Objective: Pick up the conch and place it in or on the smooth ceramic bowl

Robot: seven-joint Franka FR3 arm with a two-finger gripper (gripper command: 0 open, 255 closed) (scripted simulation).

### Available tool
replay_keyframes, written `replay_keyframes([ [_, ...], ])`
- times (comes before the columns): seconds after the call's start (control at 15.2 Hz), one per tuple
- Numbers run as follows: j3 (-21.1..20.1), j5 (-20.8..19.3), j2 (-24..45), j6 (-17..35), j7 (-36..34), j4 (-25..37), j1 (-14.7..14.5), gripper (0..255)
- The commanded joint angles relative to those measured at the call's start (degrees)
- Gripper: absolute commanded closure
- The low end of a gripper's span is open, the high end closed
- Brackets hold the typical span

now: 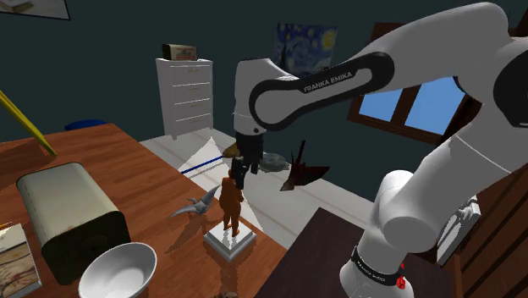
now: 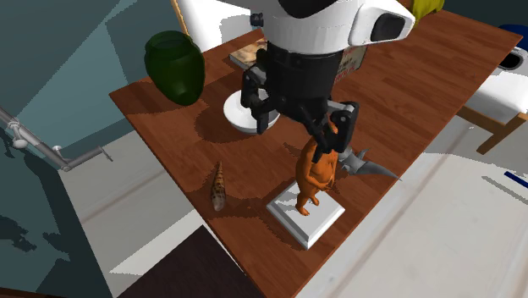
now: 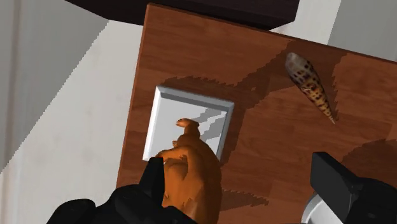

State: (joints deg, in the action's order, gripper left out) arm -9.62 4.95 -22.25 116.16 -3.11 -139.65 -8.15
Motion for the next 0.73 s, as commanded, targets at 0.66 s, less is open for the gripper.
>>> replay_keyframes([
  [0.66,-5.86,-1.38,21.38,14.41,2.29,1.99,-4.86,0],
])
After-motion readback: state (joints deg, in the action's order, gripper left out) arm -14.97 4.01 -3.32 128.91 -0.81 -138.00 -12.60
